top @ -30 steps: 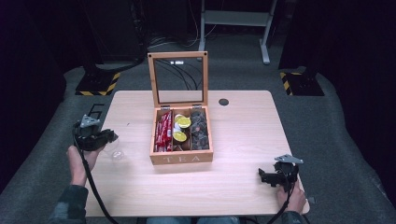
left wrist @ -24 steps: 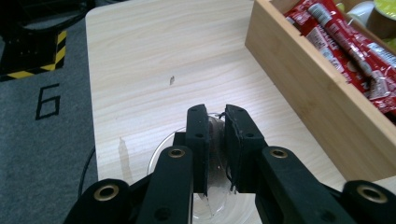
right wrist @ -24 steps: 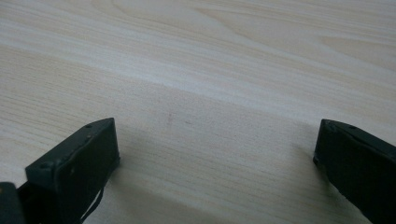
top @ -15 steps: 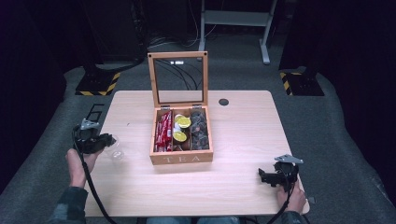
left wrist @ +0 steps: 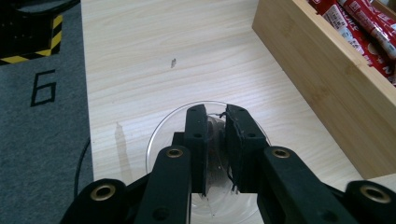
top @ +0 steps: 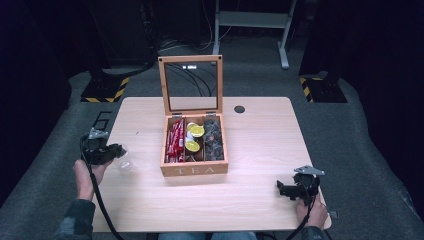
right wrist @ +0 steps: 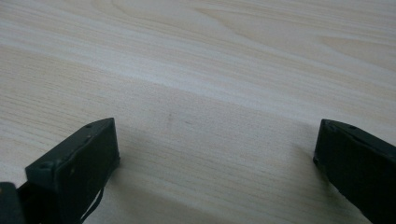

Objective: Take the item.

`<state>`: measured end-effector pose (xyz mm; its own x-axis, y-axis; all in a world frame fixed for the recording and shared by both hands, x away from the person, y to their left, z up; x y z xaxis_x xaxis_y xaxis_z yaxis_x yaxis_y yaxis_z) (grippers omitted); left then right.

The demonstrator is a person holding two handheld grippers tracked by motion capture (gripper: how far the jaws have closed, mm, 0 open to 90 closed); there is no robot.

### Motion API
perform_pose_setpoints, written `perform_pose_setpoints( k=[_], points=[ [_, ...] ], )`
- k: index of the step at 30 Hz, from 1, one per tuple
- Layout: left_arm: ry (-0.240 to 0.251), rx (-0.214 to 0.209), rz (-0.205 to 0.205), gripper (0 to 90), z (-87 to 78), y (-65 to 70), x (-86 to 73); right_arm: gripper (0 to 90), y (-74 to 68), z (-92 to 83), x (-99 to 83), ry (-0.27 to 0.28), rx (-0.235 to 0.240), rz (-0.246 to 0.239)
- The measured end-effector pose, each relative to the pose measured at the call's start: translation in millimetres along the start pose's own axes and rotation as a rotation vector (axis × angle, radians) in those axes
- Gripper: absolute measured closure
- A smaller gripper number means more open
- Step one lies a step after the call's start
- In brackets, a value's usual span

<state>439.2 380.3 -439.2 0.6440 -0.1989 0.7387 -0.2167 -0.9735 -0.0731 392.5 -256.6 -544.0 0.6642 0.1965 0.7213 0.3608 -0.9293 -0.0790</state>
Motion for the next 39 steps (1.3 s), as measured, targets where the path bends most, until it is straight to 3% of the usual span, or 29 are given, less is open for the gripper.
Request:
perform_pose_setpoints(
  k=[5, 12, 14, 15, 16, 20, 27, 39],
  points=[
    [-0.005, -0.005, -0.019, 66.3, -0.4, 1.5, 2.3, 0.0, -0.2, 0.1, 0.0, 0.000, -0.002, 0.000],
    [0.038, -0.010, -0.034, 33.0, -13.3, 8.6, 5.6, 0.0, -0.2, 0.1, 0.0, 0.000, -0.002, 0.000],
    [0.046, -0.021, -0.025, 27.6, -19.7, 13.2, 5.2, 0.0, -0.2, 0.1, 0.0, 0.000, -0.002, 0.000],
    [0.046, -0.020, -0.019, 19.1, -22.5, 15.2, 5.1, 0.0, -0.2, 0.1, 0.0, 0.000, -0.002, -0.001],
    [0.043, -0.025, -0.013, 16.6, -25.4, 16.8, 4.8, 0.0, -0.2, 0.1, 0.0, 0.000, -0.002, 0.000],
    [0.069, -0.054, -0.007, 11.5, -33.3, 22.9, 0.8, 0.0, -0.2, 0.1, 0.0, 0.000, -0.002, 0.000],
    [0.112, -0.083, 0.040, 9.8, -43.6, 41.8, -14.4, 0.0, 0.1, -0.1, -0.2, -0.003, -0.003, -0.006],
    [0.136, -0.149, 0.078, 8.6, -35.8, 72.9, -46.8, 0.0, 0.2, -0.1, -0.2, -0.003, -0.003, -0.006]
  ],
)
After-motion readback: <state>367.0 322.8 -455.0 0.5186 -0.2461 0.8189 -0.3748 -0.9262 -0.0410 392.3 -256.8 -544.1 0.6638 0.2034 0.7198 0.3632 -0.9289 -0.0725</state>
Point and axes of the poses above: each handheld gripper's, and its own axes: z roughly forward along the jaws, x roughly out of its top, y roughly to its right, the point moved 2 cm from there along z, roughly forward along the jaws, and after that the axes turned 6 degrees about x, right-handed, at the moved point
